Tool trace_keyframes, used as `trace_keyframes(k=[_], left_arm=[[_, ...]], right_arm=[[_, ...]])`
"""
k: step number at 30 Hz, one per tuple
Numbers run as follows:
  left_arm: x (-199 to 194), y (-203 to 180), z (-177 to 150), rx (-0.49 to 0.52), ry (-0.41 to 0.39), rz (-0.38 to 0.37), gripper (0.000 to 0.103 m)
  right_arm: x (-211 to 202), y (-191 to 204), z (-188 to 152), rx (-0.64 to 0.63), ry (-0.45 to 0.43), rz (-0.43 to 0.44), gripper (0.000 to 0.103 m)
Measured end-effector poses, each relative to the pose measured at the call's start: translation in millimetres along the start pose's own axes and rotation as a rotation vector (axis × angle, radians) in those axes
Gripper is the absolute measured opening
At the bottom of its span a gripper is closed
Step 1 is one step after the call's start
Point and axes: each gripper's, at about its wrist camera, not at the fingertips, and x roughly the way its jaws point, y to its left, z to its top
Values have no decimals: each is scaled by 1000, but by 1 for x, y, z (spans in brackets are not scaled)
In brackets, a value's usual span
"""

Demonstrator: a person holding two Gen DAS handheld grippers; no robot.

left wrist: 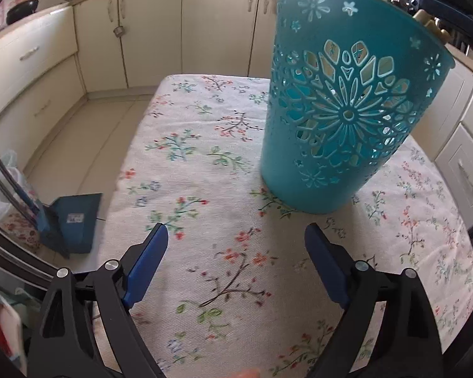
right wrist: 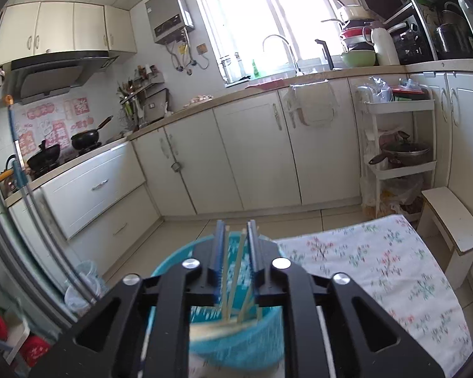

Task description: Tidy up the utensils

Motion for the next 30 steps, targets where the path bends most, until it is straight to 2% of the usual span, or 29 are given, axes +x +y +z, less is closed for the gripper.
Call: trace_keyframes(k=[2, 4, 7, 9, 14, 20, 26, 30], left_arm=[[-23, 3, 1, -6, -36, 36, 85], [-57, 6, 3, -16, -102, 57, 95], [-111, 5, 5, -17, -188, 99, 95], [-139, 3, 4, -13, -194, 140, 95], [-205, -11, -16, 32, -180, 211, 95], [-276, -18, -57, 31, -156, 135, 95], [-328, -19, -92, -15, -198, 167, 95], [-348, -17, -108, -27, -227, 184, 95]], right_arm=[[-28, 1, -7, -9, 28, 9, 40], [-54, 5, -15, -14, 73, -9, 71], [-86, 9, -22, -6, 148, -33, 84], [-103, 13, -24, 7, 175, -75, 96], [-157, 28, -23, 41, 168, -86, 96], [-214, 50, -29, 29, 141, -48, 96], [-267, 73, -51, 49, 99, -41, 96], [-282, 81, -66, 46, 94, -41, 96]])
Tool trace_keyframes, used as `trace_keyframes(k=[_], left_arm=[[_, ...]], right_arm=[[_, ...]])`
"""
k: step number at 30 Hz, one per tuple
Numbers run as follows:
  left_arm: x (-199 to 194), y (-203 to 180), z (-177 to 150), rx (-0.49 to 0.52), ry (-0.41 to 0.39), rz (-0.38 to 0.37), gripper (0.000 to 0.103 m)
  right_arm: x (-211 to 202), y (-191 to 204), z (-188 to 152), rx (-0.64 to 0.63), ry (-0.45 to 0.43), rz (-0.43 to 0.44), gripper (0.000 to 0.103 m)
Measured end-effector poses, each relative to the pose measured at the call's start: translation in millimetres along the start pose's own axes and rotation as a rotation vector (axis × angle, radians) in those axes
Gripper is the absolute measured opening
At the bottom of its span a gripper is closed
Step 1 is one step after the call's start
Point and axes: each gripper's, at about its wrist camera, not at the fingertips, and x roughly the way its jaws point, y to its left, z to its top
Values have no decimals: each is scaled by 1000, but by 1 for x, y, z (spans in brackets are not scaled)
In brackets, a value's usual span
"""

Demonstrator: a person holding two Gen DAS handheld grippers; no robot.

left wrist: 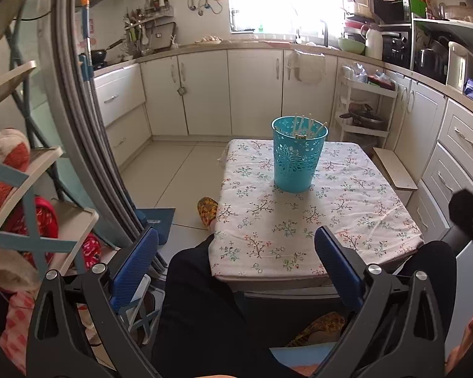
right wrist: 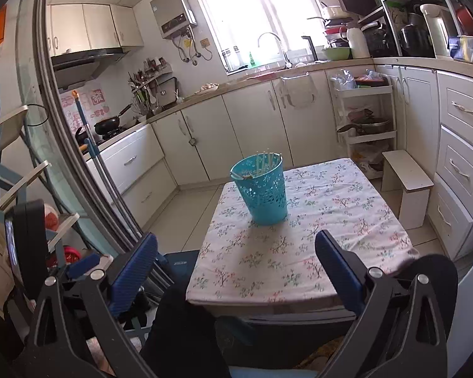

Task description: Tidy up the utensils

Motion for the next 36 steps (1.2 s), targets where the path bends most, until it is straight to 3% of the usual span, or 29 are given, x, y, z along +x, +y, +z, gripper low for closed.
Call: trace_keyframes(k=[36], left_arm=[[-26, 11, -13, -24, -45, -21, 95]], right_arm=[[-20, 20, -17, -70, -14, -36, 96]])
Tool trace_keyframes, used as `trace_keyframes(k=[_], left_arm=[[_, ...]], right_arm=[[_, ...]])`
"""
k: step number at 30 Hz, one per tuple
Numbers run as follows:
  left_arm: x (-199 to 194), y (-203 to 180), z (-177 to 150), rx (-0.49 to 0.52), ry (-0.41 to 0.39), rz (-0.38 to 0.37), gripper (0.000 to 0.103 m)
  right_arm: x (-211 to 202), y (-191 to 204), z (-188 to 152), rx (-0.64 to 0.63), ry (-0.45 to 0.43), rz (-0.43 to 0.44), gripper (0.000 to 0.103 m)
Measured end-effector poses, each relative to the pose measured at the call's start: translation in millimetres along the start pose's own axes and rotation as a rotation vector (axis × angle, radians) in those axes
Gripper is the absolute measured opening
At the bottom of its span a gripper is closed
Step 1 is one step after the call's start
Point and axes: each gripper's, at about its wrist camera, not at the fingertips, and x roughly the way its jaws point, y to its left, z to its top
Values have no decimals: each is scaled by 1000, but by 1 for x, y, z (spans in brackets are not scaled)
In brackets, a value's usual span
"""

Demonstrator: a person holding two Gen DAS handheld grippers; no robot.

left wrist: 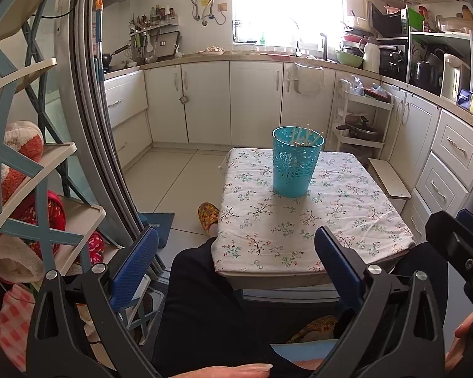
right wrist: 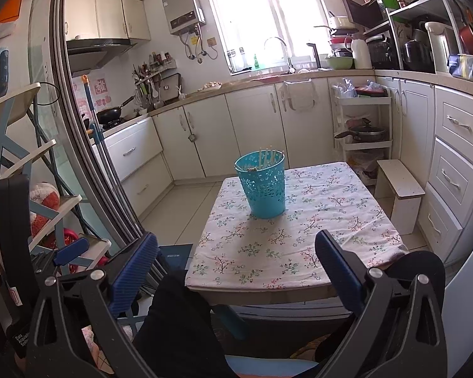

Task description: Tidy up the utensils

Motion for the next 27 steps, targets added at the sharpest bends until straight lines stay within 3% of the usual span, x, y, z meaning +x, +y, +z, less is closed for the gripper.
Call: trace_keyframes(k=[27], left_arm=[[8, -1, 1, 30, 19, 7, 95]], right_arm=[[4, -1, 3, -18, 5, -19, 96]])
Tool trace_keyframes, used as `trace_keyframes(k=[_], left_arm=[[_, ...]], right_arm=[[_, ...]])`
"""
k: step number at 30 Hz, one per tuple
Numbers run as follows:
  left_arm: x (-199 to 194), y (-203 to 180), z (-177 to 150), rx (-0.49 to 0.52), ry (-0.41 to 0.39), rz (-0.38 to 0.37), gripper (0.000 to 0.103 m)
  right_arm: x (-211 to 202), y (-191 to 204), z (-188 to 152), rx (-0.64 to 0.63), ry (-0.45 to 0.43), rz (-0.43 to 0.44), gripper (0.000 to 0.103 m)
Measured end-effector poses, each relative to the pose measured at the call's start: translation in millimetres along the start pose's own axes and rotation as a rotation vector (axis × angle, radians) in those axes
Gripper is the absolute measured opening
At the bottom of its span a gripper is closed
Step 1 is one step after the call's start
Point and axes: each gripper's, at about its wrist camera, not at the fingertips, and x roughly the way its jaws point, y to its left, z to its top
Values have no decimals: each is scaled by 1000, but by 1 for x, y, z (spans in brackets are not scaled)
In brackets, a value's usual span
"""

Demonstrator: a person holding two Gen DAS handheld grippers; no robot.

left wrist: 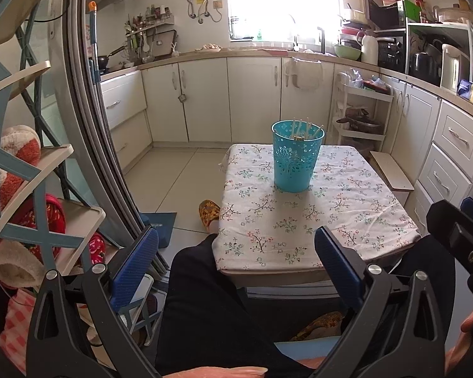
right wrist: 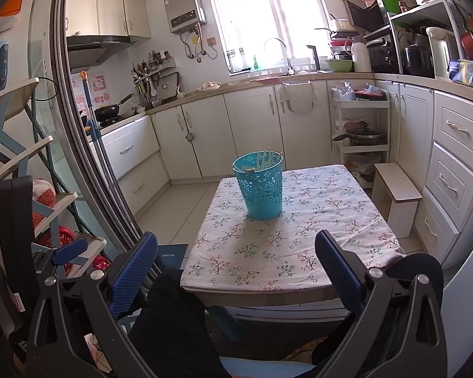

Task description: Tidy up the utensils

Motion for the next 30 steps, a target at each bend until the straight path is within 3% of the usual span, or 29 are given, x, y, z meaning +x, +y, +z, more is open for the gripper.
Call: trace_keyframes(k=[12, 16, 30], left_arm=[[45, -5, -1, 25, 77, 0, 95], [55, -9, -2, 41, 63, 11, 95], [123, -16, -12, 46, 259, 4, 95]], right_arm=[[43, -3, -3, 13, 107, -19, 96], [60, -5, -5, 23, 151, -32, 96], [116, -12, -16, 50, 310, -53, 96]])
